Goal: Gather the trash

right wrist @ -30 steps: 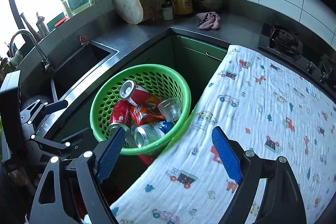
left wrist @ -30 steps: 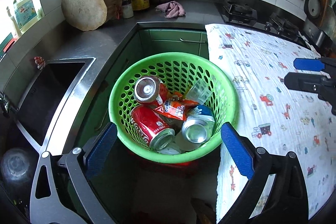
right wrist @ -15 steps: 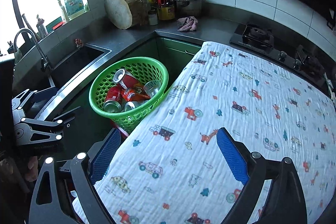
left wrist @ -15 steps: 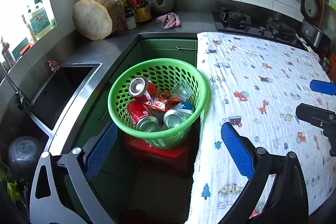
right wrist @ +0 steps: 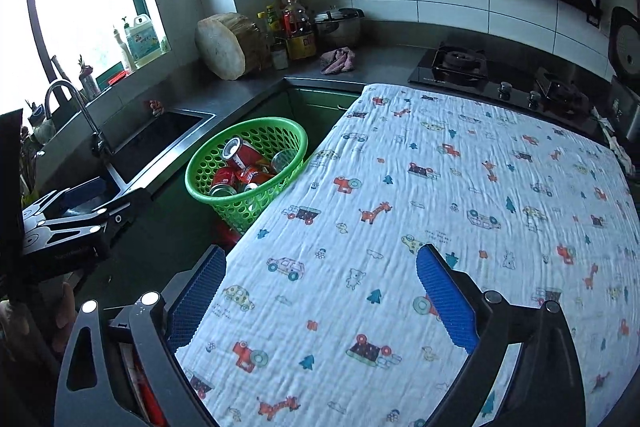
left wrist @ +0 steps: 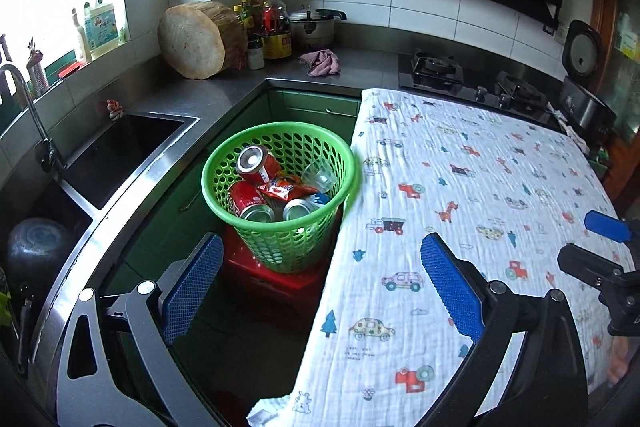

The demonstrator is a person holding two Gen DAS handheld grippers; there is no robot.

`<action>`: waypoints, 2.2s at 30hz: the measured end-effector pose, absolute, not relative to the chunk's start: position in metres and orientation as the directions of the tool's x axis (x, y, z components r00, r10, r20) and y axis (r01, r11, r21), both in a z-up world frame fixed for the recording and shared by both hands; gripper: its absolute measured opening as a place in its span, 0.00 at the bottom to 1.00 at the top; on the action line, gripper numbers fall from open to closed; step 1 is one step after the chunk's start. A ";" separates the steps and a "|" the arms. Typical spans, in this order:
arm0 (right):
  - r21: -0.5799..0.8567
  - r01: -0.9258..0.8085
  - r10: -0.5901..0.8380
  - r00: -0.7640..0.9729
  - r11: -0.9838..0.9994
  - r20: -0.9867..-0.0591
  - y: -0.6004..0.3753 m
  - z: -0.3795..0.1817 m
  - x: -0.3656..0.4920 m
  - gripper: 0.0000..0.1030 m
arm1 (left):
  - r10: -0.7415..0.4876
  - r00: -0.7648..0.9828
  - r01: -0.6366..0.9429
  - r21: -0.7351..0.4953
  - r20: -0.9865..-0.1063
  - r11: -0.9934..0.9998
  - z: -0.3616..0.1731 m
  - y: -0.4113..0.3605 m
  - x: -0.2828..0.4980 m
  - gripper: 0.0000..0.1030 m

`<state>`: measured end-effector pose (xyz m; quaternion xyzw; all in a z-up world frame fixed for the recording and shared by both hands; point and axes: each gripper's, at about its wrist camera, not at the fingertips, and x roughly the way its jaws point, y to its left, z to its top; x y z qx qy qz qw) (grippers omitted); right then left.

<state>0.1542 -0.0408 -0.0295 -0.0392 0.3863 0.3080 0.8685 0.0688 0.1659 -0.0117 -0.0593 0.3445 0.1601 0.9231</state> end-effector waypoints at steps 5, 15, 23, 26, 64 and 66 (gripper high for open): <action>0.170 -0.545 0.496 0.531 0.821 -0.687 -0.061 -0.027 0.141 0.90 | 0.253 0.725 -0.325 0.006 -0.641 0.946 -0.005 0.147 0.060 0.95; 0.189 -0.504 0.489 0.569 0.843 -0.661 -0.099 -0.018 0.124 0.91 | 0.198 0.737 -0.280 -0.024 -0.647 0.960 -0.004 0.117 0.044 0.95; 0.195 -0.485 0.482 0.585 0.853 -0.652 -0.114 -0.015 0.117 0.91 | 0.186 0.736 -0.255 -0.013 -0.651 0.967 -0.005 0.103 0.038 0.95; 0.198 -0.482 0.482 0.586 0.854 -0.651 -0.116 -0.016 0.116 0.91 | 0.185 0.735 -0.251 -0.009 -0.652 0.968 -0.006 0.100 0.036 0.95; 0.200 -0.474 0.479 0.594 0.857 -0.646 -0.122 -0.009 0.108 0.92 | 0.176 0.758 -0.227 -0.001 -0.628 0.974 0.007 0.088 0.024 0.95; 0.200 -0.476 0.481 0.595 0.857 -0.644 -0.122 -0.009 0.108 0.92 | 0.178 0.759 -0.228 0.000 -0.627 0.974 0.007 0.088 0.024 0.95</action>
